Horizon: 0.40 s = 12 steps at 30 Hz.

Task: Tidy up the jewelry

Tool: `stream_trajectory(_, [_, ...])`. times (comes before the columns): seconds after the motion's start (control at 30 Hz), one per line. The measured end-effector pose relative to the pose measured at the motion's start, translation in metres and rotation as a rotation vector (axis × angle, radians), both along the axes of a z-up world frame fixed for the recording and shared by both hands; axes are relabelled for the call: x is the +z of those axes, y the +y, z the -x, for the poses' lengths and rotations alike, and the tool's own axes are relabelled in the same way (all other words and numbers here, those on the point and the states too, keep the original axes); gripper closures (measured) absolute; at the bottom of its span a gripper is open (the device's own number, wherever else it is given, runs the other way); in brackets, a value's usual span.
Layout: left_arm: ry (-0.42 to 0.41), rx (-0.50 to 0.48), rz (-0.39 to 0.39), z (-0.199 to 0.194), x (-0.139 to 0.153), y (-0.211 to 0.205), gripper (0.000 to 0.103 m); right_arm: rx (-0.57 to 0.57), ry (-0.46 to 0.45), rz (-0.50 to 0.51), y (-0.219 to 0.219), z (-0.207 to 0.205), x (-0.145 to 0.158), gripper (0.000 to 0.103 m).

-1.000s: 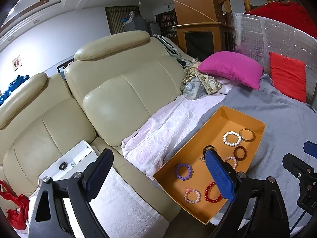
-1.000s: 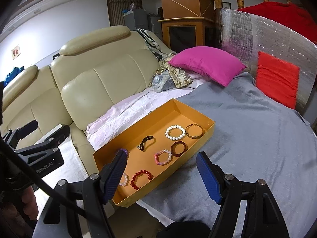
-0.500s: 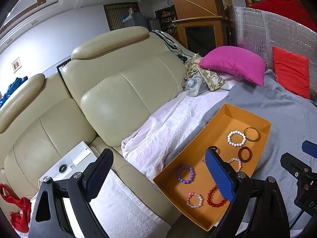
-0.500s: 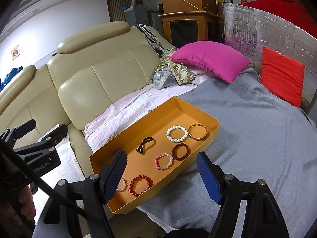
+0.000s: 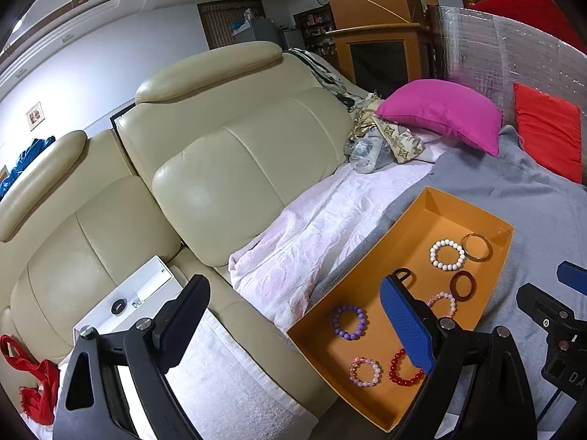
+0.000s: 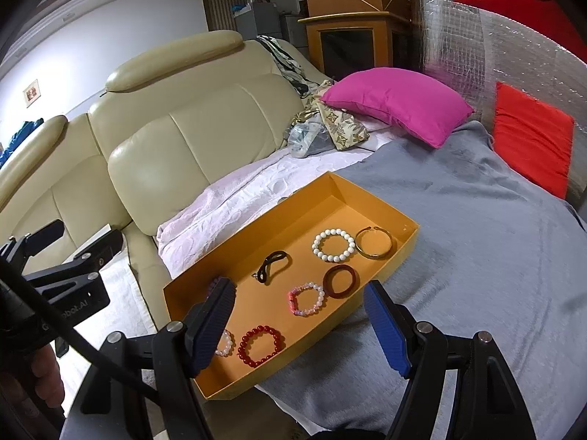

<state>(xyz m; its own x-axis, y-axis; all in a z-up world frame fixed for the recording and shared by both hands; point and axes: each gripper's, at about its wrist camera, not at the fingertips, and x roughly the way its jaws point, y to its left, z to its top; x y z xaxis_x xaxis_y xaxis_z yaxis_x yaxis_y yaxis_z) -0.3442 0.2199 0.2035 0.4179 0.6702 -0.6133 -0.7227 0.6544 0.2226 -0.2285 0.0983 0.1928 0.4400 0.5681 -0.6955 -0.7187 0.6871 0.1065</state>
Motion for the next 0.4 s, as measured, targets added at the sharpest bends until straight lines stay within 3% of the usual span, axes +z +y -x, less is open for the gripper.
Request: stream_trajectory(0.4, [0.021, -0.03, -0.037, -0.018, -0.002, -0.018, 0.009, -0.023, 0.017, -0.038, -0.017, -0.02, -0.002, 0.027])
